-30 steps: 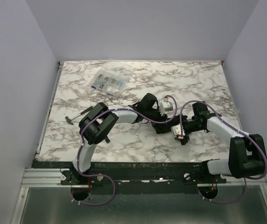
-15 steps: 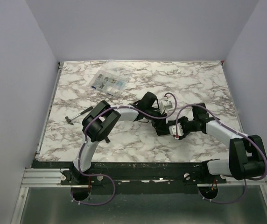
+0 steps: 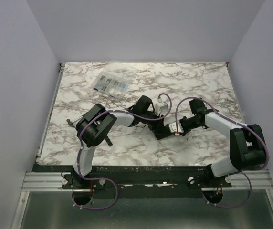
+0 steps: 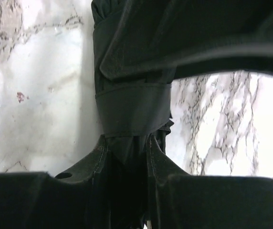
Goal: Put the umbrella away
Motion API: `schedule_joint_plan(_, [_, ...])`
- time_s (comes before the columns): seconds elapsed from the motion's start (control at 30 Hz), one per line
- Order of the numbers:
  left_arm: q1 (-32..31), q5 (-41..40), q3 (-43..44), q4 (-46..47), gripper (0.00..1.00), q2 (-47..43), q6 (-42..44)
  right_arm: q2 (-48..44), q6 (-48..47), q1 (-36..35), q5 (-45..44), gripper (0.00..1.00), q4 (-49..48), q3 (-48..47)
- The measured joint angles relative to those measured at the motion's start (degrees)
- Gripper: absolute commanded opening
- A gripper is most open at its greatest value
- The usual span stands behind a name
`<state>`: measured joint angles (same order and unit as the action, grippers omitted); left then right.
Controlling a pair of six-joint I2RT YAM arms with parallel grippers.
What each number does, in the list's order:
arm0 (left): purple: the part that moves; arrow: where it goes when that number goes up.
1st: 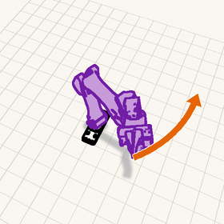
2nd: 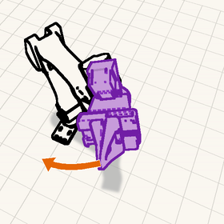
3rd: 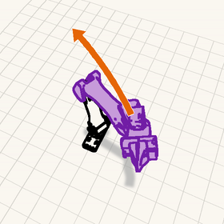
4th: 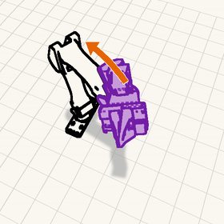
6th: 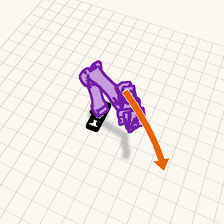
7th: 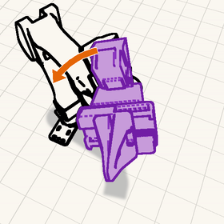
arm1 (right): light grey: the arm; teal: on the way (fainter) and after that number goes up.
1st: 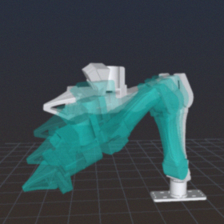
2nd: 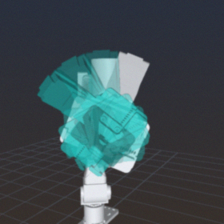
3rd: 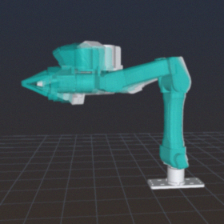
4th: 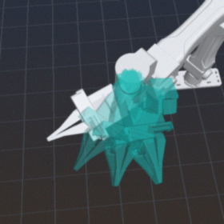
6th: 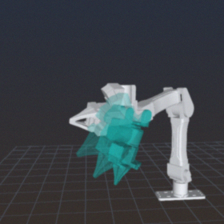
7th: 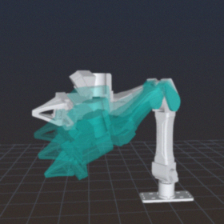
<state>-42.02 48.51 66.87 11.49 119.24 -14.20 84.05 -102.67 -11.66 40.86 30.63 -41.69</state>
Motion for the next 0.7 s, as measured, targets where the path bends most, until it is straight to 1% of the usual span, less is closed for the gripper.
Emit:
schedule_joint_plan(0.1, [1.01, -3.26, -5.57, 2.38, 0.73, -4.81, -1.81, 4.17, 1.16, -0.81, 0.79, 0.03, 4.57, -4.48])
schedule_joint_plan(0.17, [2.54, -6.4, -10.12, 3.02, 0.78, -9.49, -2.8, 6.6, 2.4, -0.76, 0.79, 0.03, 7.74, -7.45])
schedule_joint_plan(0.2, [3.06, -8.26, -11.82, 3.65, 0.84, -11.3, -3.17, 7.67, 3.08, -0.83, 0.79, 0.03, 9.05, -8.79])
schedule_joint_plan(0.23, [3.63, -10.05, -13.51, 4.42, 0.94, -13.05, -3.28, 8.74, 3.8, -0.98, 0.72, 0.03, 10.34, -10.08])
schedule_joint_plan(0.27, [4.11, -11.93, -14.95, 5.35, 0.99, -14.8, -3.34, 9.79, 4.61, -1.14, 0.59, 0.03, 11.58, -11.34])
schedule_joint_plan(0.33, [4.5, -16.28, -18.25, 8.13, 0.99, -18.62, -3.04, 12.04, 6.05, -1.53, 0.5, 0.03, 14.16, -13.57])
schedule_joint_plan(0.43, [5.14, -21.35, -24.26, 14.88, 0.99, -25.59, -3.04, 15.41, 8.35, -1.86, 0.55, 0.03, 17.42, -16.85])
schedule_joint_plan(0.53, [7.39, -21.57, -27.45, 20.17, 0.98, -28.57, -3.13, 17.53, 10.82, -1.9, 0.59, 0.03, 19.43, -19.08])
schedule_joint_plan(0.63, [7.91, -21.92, -28.68, 20.41, 0.96, -29.62, 1.29, 18.71, 12.76, -1.9, 0.72, 0.03, 20.46, -20.26])
schedule_joint_plan(0.67, [6.1, -22.67, -28.83, 18.69, 0.96, -30.34, 5.7, 18.95, 13.31, -1.9, 0.81, 0.03, 20.65, -20.5])
schedule_joint_plan(0.7, [4.7, -22.8, -28.83, 17.84, 0.97, -30.82, 8.11, 19.1, 13.81, -1.9, 0.85, 0.02, 20.74, -20.68])
